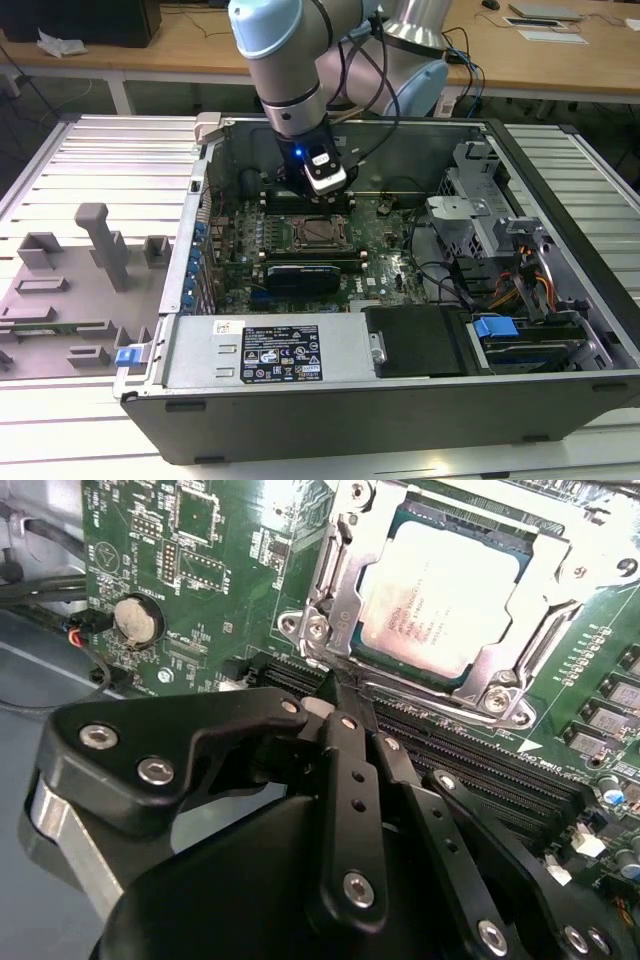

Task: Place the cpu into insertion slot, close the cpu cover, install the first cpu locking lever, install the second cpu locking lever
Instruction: 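Install the first cpu locking lever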

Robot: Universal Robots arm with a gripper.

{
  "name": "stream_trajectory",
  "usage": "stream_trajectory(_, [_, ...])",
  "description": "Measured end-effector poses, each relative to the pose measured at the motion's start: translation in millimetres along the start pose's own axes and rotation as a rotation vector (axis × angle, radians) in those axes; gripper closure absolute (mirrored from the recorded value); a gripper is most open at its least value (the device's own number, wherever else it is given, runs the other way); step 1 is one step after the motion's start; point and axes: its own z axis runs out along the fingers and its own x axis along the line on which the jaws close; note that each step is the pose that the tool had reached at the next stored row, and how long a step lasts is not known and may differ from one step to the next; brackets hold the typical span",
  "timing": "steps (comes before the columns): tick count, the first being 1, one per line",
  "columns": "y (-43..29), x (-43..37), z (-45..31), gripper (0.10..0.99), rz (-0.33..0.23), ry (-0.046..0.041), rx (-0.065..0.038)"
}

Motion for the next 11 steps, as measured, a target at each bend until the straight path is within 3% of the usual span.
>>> stream_trajectory(11, [4.3, -7.9, -28.2, 0.980, 0.000, 0.0000, 0.000])
